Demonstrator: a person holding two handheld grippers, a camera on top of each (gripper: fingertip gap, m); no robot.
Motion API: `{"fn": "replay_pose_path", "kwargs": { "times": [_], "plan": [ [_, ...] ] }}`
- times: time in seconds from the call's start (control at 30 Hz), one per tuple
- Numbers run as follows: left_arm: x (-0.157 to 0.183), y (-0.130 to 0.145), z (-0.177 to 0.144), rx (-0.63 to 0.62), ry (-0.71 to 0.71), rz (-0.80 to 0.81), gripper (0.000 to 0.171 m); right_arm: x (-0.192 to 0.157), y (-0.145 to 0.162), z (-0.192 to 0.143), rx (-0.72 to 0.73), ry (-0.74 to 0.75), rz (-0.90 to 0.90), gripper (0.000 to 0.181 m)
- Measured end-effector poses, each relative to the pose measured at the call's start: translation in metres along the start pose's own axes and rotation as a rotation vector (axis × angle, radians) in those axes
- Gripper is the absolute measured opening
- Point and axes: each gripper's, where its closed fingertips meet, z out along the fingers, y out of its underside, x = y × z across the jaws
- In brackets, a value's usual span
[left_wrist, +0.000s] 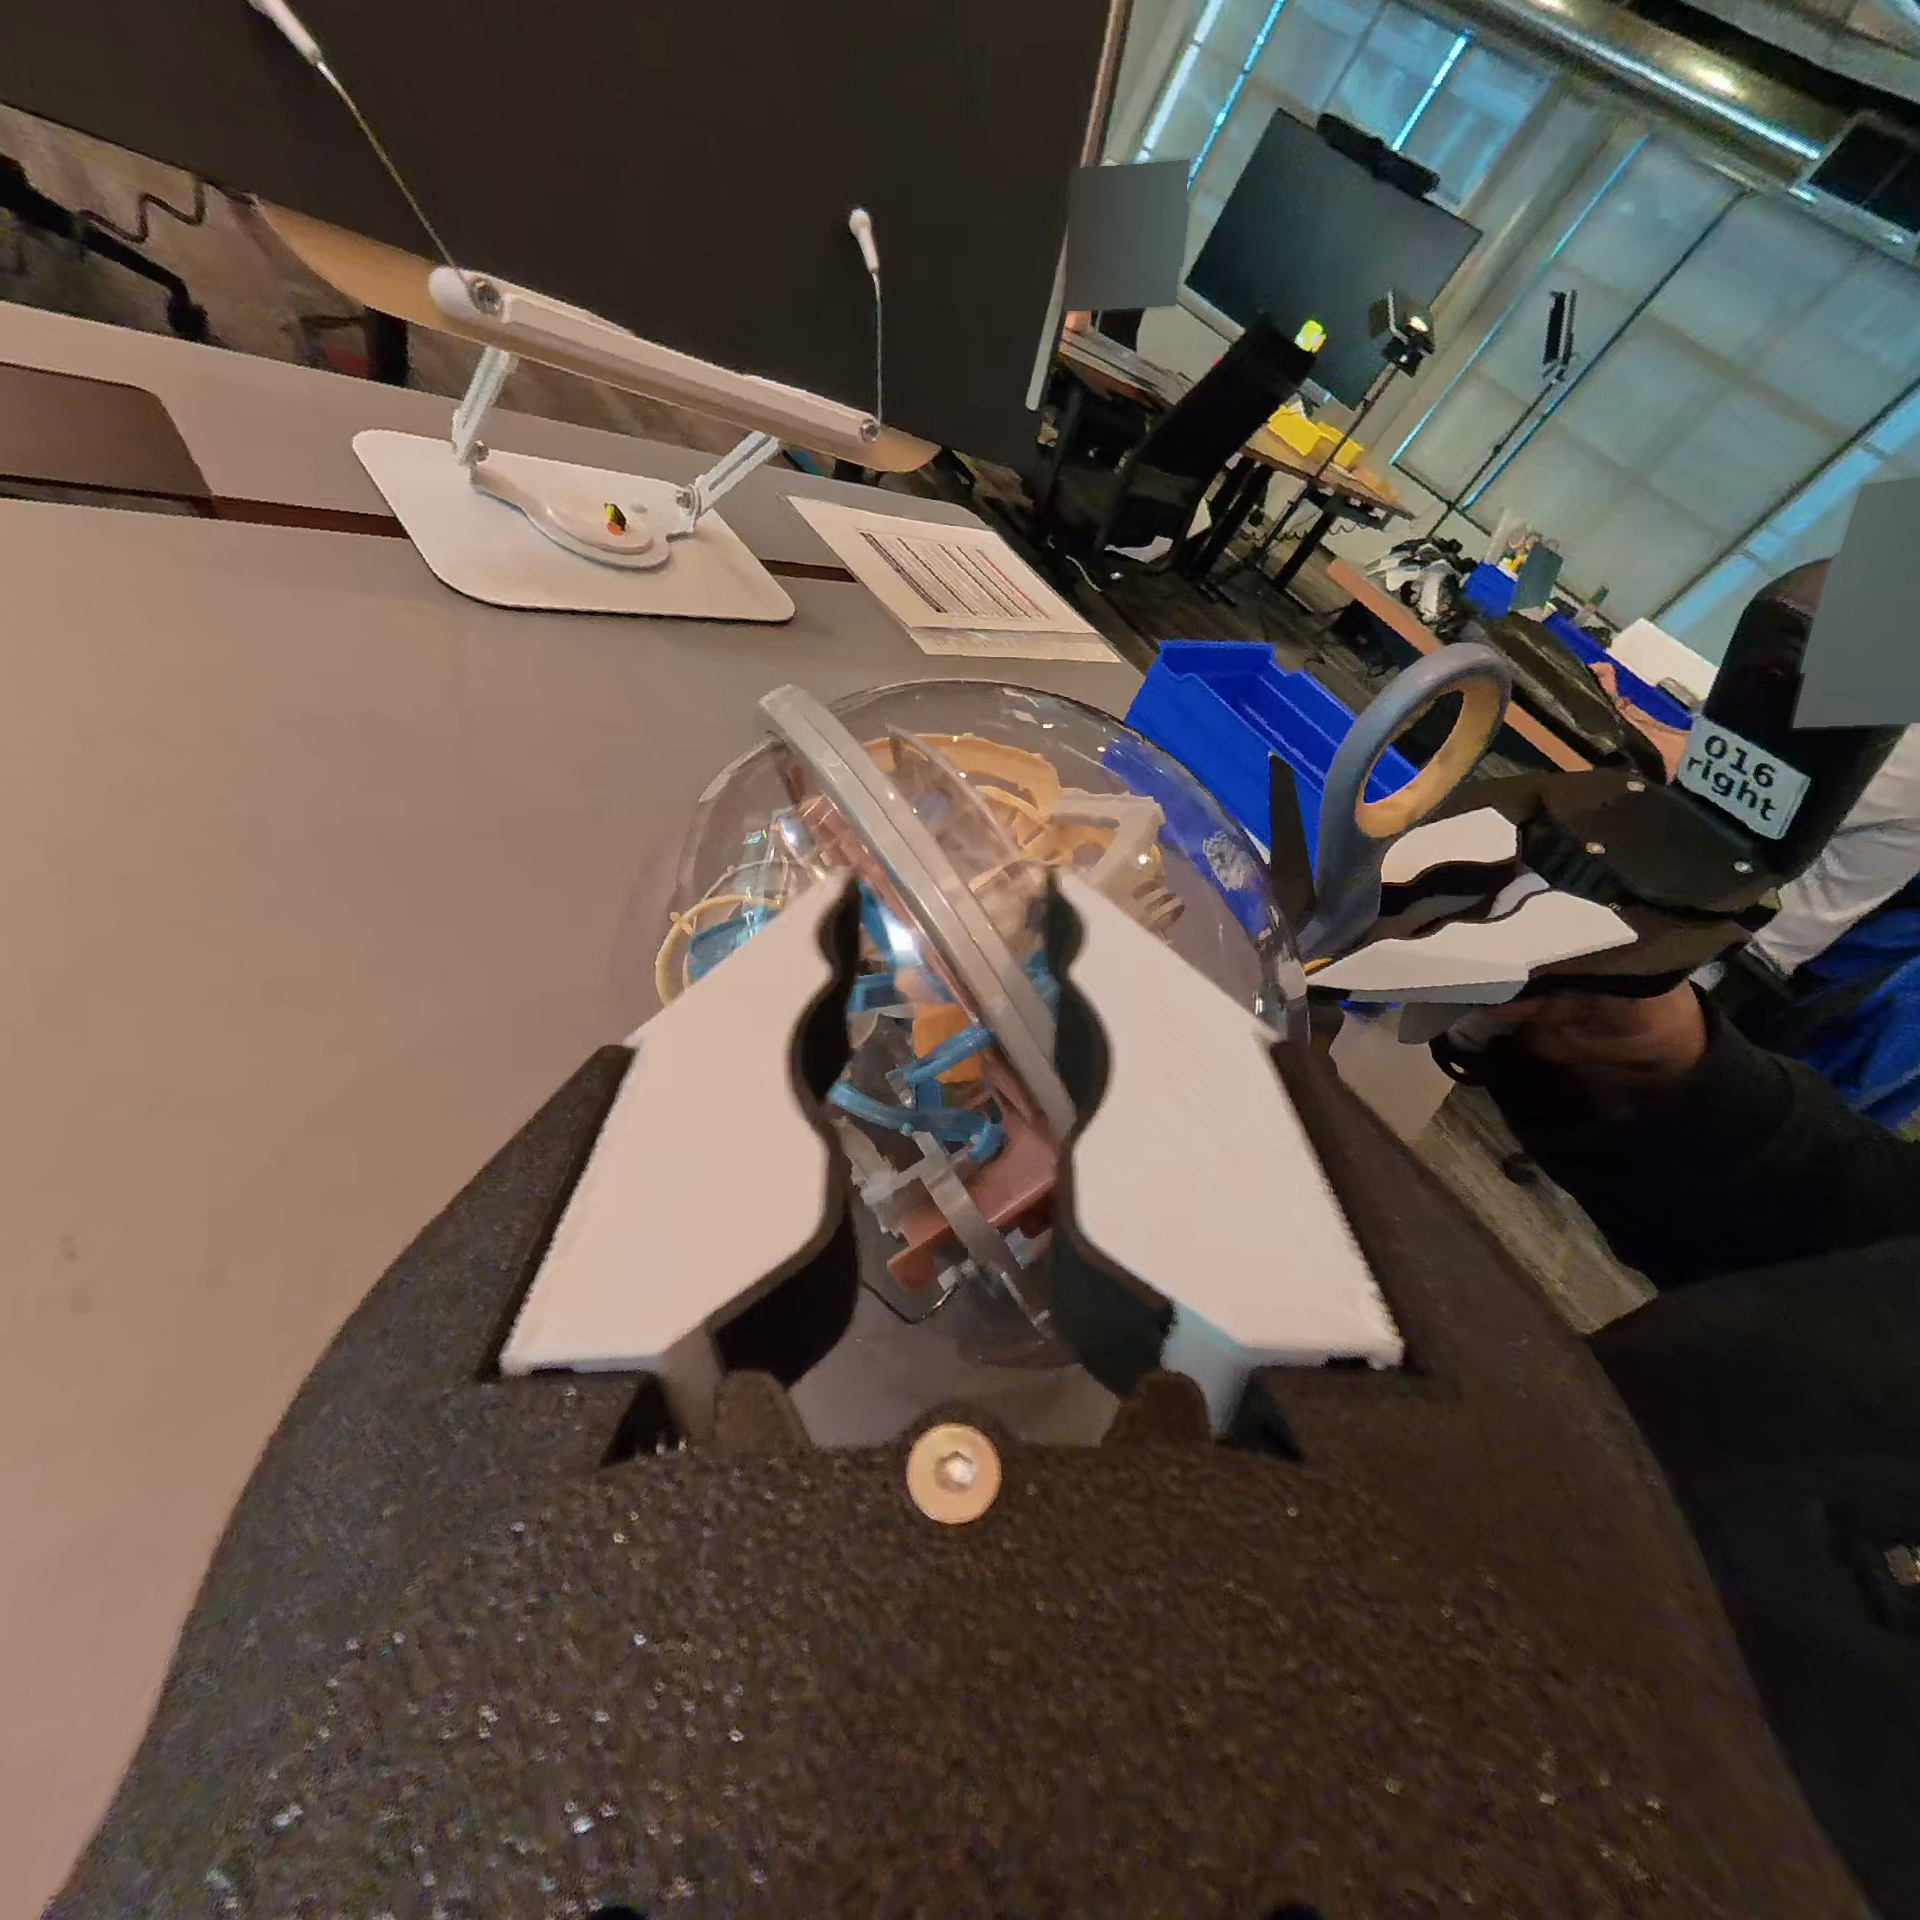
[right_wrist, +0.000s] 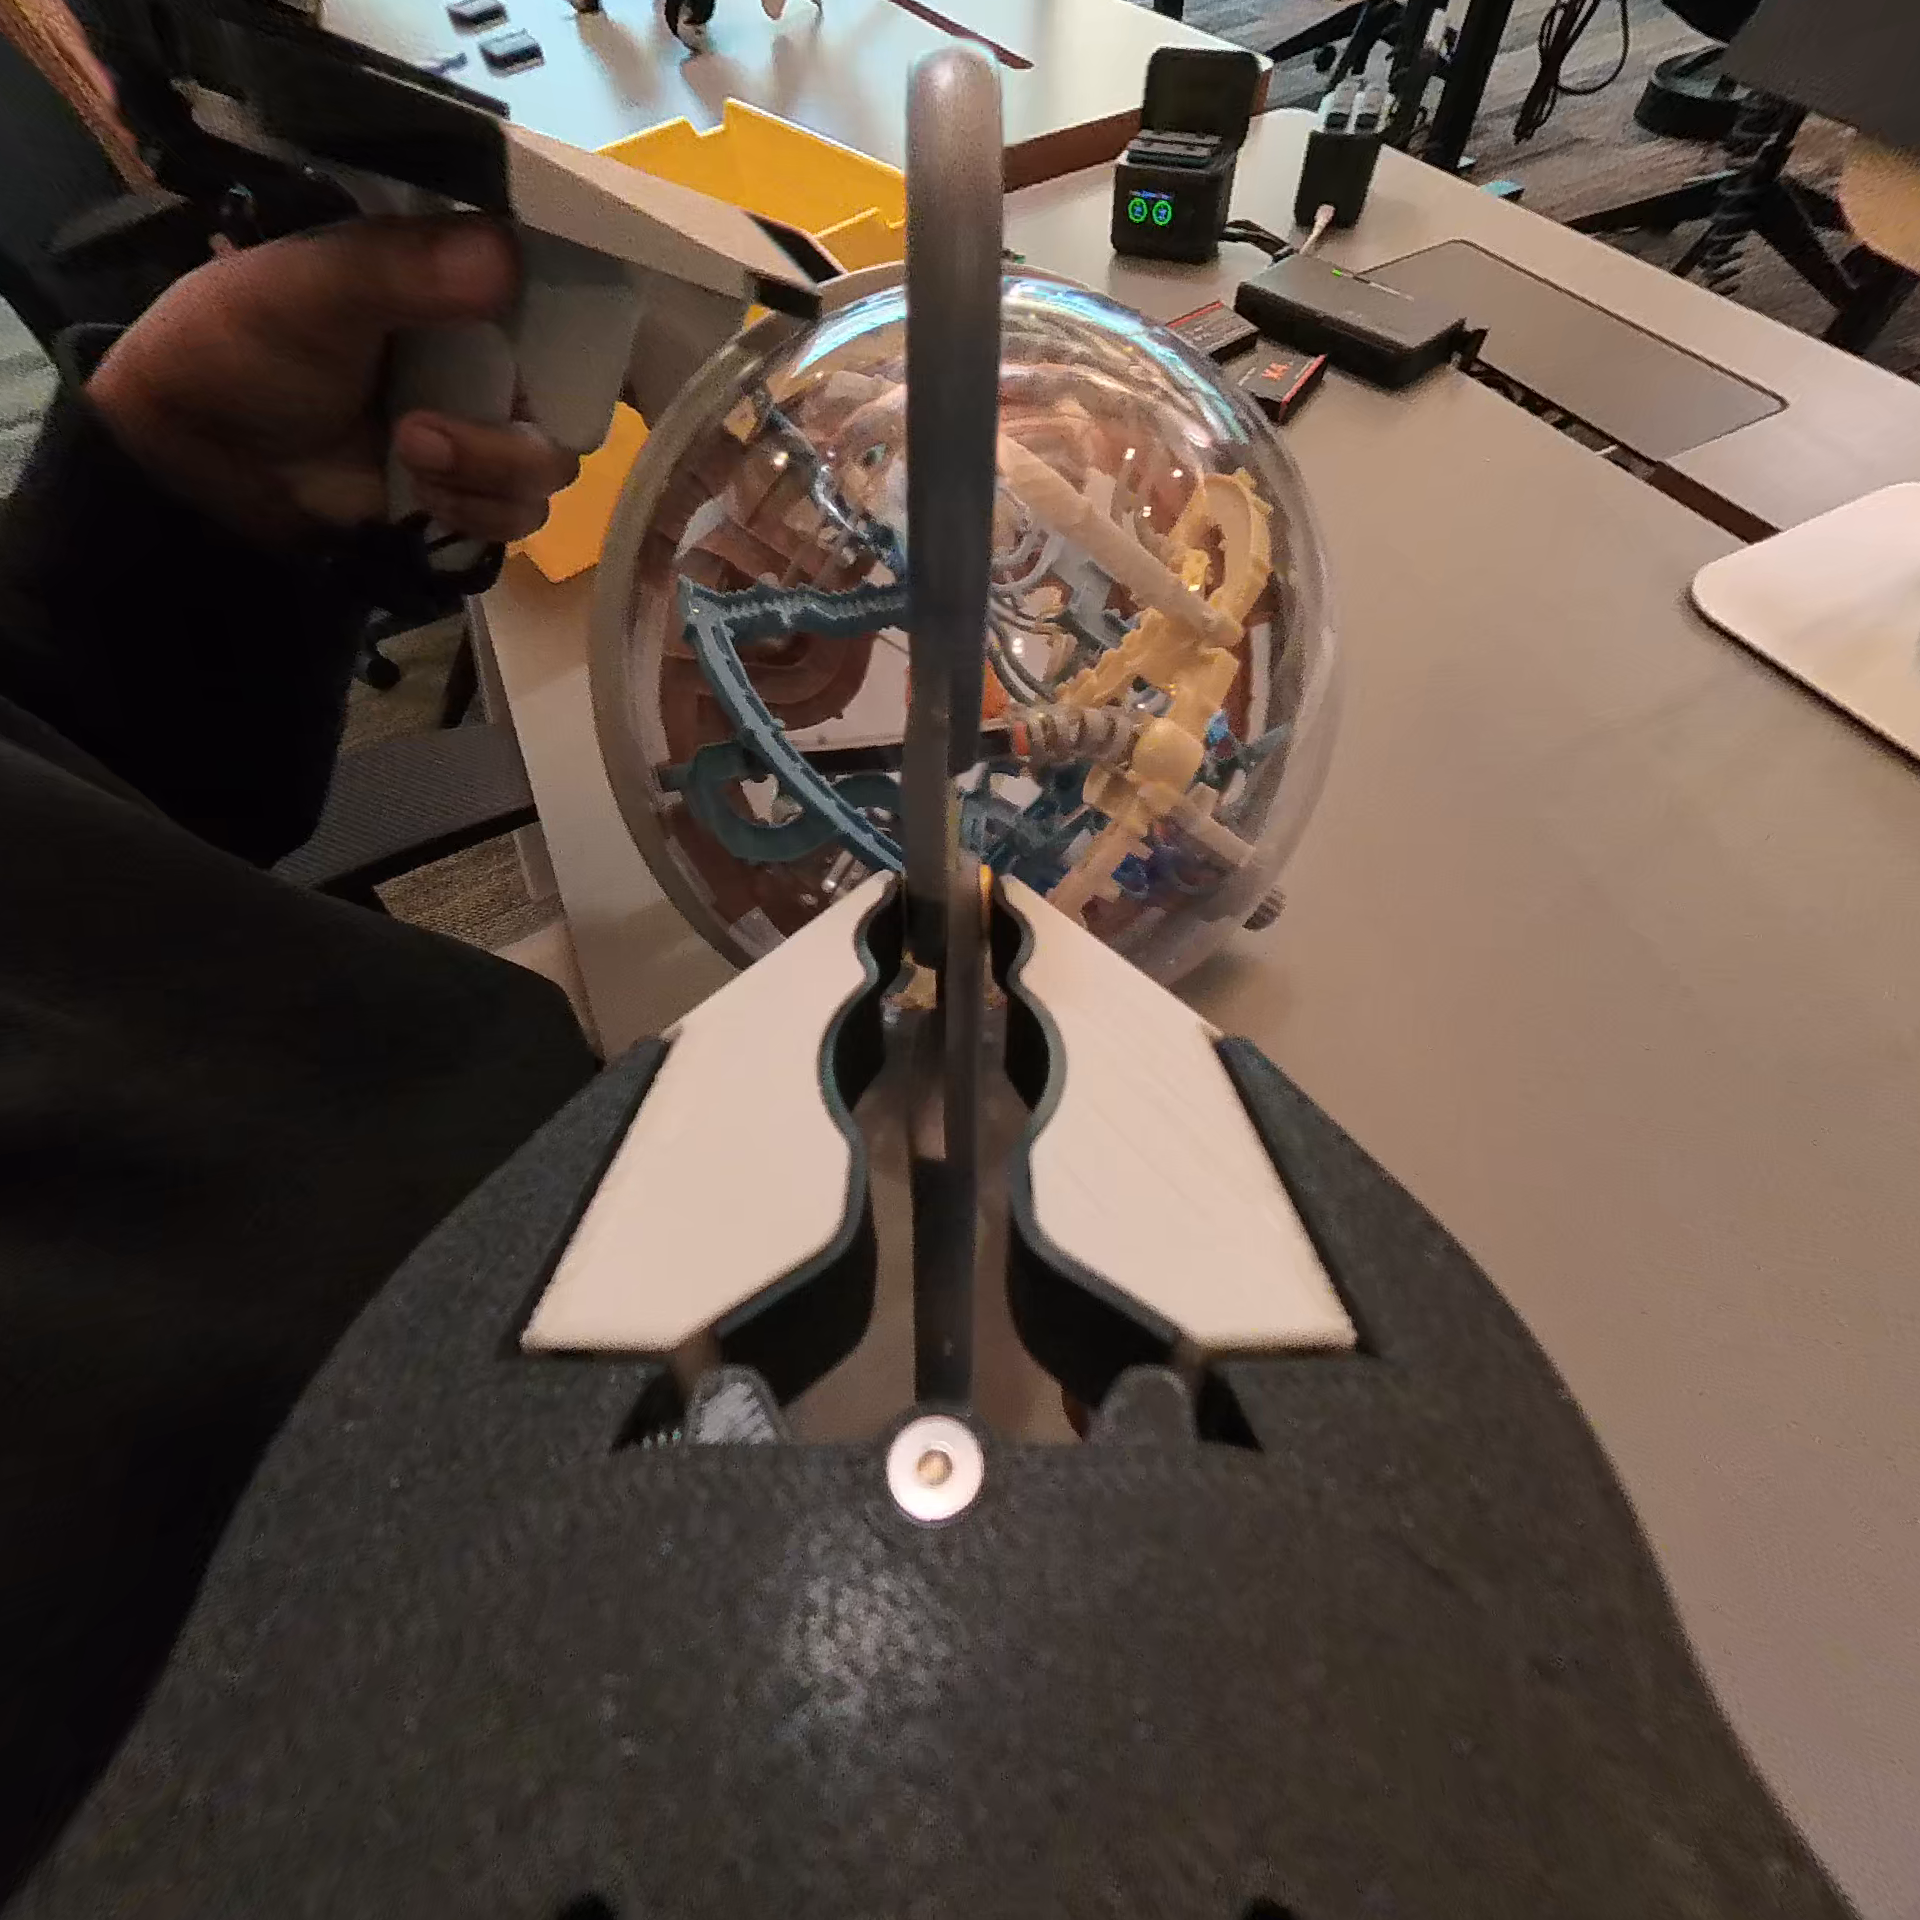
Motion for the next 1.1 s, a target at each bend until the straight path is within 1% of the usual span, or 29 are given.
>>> {"fn": "replay_pose_path", "kwargs": {
  "times": [0.03, 0.07, 0.2, 0.33, 0.43, 0.53, 0.63, 0.73, 0.87, 1.03, 1.1],
  "plan": [
    [-0.002, -0.001, -0.001, 0.010, -0.008, 0.006, 0.019, -0.003, 0.000, 0.001, 0.001, -0.012, 0.003, 0.015],
    [-0.004, -0.002, -0.001, 0.018, -0.012, 0.014, 0.017, -0.007, 0.001, 0.001, 0.003, -0.021, 0.004, 0.015],
    [-0.006, -0.003, 0.000, 0.037, 0.000, 0.010, 0.015, -0.012, 0.005, 0.003, 0.002, -0.027, 0.004, 0.015],
    [-0.010, -0.006, 0.002, 0.052, -0.073, 0.084, 0.012, 0.006, 0.016, -0.003, -0.055, 0.088, -0.042, 0.015],
    [-0.010, -0.011, 0.001, 0.066, -0.097, 0.130, 0.009, 0.021, 0.033, -0.014, -0.130, 0.150, -0.005, 0.015],
    [-0.010, -0.018, 0.002, 0.093, -0.092, 0.137, 0.009, 0.023, 0.056, -0.021, -0.240, 0.151, 0.047, 0.015],
    [-0.018, -0.023, 0.002, 0.092, -0.164, 0.211, 0.009, 0.022, 0.078, -0.019, -0.313, 0.165, 0.038, 0.015],
    [-0.020, -0.024, 0.004, 0.074, -0.201, 0.272, 0.010, 0.022, 0.078, -0.015, -0.263, 0.171, 0.056, 0.016],
    [-0.021, -0.026, 0.005, 0.069, -0.208, 0.277, 0.010, 0.025, 0.077, -0.012, -0.187, 0.154, 0.074, 0.016],
    [-0.019, -0.026, 0.008, 0.058, -0.199, 0.289, 0.010, 0.027, 0.074, -0.001, -0.142, 0.164, -0.032, 0.017],
    [-0.018, -0.025, 0.010, 0.053, -0.203, 0.296, 0.010, 0.025, 0.069, 0.006, -0.117, 0.165, -0.072, 0.016]
  ]
}}
